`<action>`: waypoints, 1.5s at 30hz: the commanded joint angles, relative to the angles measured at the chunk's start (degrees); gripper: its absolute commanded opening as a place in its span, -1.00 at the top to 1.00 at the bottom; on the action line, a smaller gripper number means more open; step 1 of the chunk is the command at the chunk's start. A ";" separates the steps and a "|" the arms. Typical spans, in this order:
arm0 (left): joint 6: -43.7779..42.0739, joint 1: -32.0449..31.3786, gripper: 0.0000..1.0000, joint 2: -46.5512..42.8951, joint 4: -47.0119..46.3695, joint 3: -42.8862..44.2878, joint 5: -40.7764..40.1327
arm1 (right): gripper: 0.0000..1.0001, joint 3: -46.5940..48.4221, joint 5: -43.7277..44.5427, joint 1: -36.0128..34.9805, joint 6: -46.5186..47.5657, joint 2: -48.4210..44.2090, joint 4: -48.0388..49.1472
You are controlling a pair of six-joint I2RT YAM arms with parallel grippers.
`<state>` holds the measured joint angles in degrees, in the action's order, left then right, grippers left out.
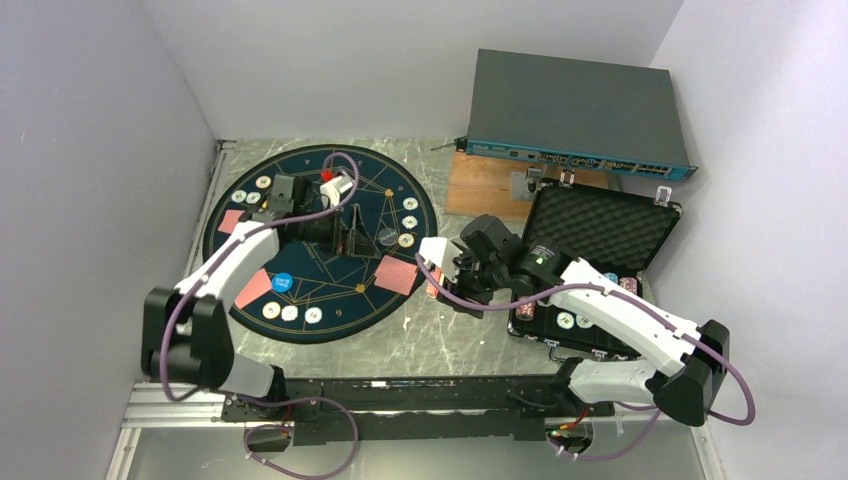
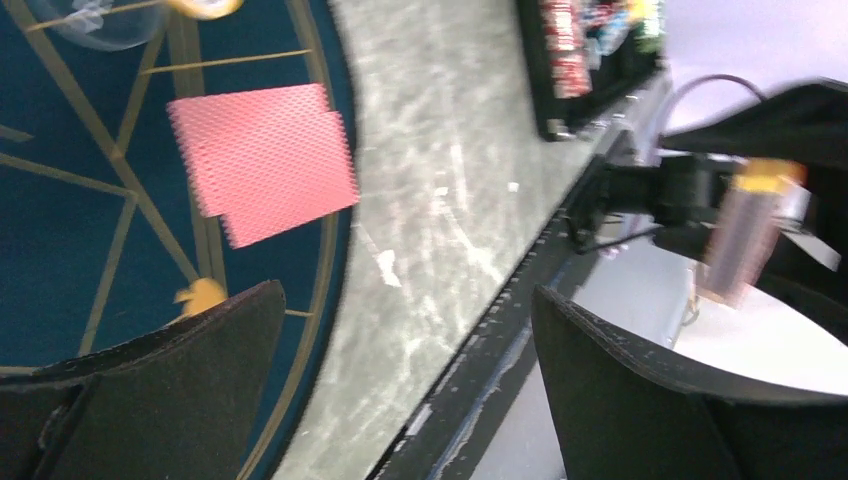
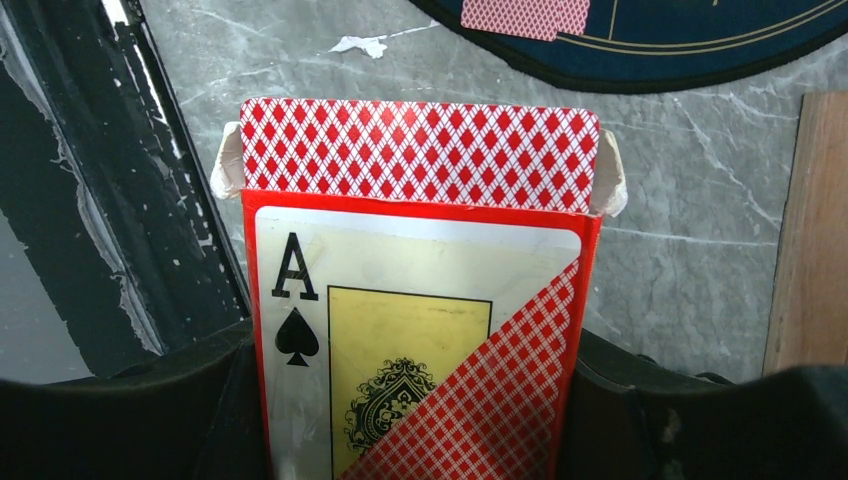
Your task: Distribute texas hold em gaming equipment
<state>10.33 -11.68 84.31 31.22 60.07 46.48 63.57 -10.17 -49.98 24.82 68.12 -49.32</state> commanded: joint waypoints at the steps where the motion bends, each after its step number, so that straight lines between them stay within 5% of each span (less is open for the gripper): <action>1: 5.97 -1.87 -0.99 -7.28 -10.68 -3.80 14.05 | 1.00 2.00 -1.68 -0.28 -0.91 -1.14 4.40; 7: 17.05 -8.26 -0.99 -8.27 -22.16 -4.55 21.10 | 1.00 3.23 -2.76 -0.37 -0.65 0.21 5.08; 20: 19.17 -17.11 -0.85 -3.84 -24.42 -2.06 19.22 | 1.00 4.60 -3.34 -1.31 -1.60 1.40 6.11; 30: 9.61 -17.93 -0.32 -0.57 -11.22 3.23 14.49 | 1.00 4.86 -3.42 -1.53 -1.82 0.73 6.30; 36: 14.11 -12.82 -0.06 -6.50 -16.82 -3.18 14.17 | 1.00 3.75 -2.77 -1.53 -1.57 0.00 5.95; 39: 16.81 -11.29 -0.14 -9.02 -21.42 -5.16 16.35 | 1.00 3.27 -2.56 -1.53 -1.45 -0.15 5.92; 45: 19.04 -11.52 -0.70 -11.35 -26.06 -5.42 18.24 | 1.00 3.30 -2.65 -1.53 -1.26 0.35 6.06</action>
<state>27.31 -22.74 75.37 11.55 54.48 63.18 65.54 -11.64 -51.16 23.53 70.06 -46.61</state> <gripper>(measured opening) 0.808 0.665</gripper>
